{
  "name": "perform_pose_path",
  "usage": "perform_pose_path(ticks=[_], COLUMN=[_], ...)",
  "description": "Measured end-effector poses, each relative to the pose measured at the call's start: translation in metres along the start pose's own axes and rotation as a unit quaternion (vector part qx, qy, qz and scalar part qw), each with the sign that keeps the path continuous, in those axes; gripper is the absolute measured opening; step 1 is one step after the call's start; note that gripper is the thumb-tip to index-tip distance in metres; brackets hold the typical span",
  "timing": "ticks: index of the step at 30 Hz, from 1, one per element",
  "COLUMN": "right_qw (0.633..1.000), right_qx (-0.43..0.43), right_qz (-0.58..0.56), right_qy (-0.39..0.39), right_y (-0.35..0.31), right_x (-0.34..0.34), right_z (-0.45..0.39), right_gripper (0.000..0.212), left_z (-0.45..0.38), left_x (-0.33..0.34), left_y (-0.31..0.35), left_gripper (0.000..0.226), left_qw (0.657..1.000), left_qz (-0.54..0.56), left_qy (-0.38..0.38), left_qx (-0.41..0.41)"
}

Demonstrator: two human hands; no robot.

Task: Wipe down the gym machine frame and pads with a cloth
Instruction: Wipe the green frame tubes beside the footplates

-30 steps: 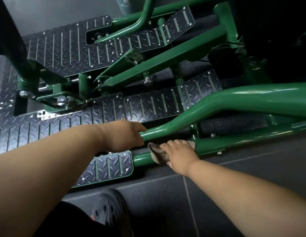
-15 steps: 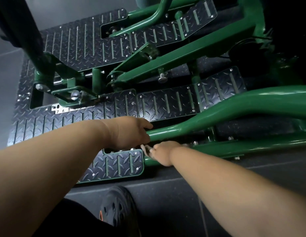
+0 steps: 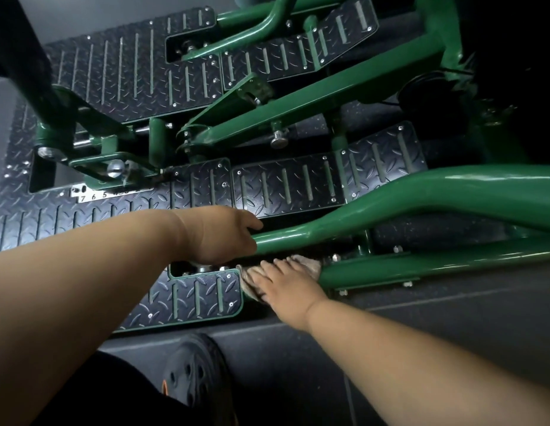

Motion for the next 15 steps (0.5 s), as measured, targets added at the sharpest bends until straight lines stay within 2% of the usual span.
perform_pose_path(ticks=[3, 8, 11, 13, 15], right_qw=[0.996, 0.988, 0.984, 0.979, 0.974], right_qx=[-0.046, 0.005, -0.016, -0.067, -0.099], right_qz=[0.065, 0.121, 0.158, 0.181, 0.196], right_qy=[0.037, 0.093, 0.085, 0.067, 0.047], right_y=[0.018, 0.074, 0.074, 0.047, 0.014], right_x=[0.013, 0.021, 0.033, 0.036, 0.034], right_z=[0.020, 0.075, 0.089, 0.073, 0.048], right_gripper=[0.086, 0.100, 0.109, 0.097, 0.077], left_z=[-0.002, -0.009, -0.012, -0.013, -0.015], left_x=[0.000, 0.001, 0.000, -0.001, -0.001], left_y=[0.000, 0.000, 0.001, 0.003, 0.006], left_gripper=[0.081, 0.082, 0.074, 0.063, 0.063], left_qw=[1.000, 1.000, 1.000, 1.000, 1.000], left_qz=[0.000, -0.004, -0.014, -0.017, -0.019], left_qy=[-0.001, 0.001, -0.001, 0.000, 0.002], left_qx=[-0.001, 0.004, 0.007, 0.011, 0.014])
Point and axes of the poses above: each hand's wrist, its own z-axis away from the middle knuckle, its own x-axis out of the palm, y = z × x, the point moved 3 cm from there along -z, towards the middle knuckle, and after that the axes turned 2 degrees about z, right-handed, at the moved point
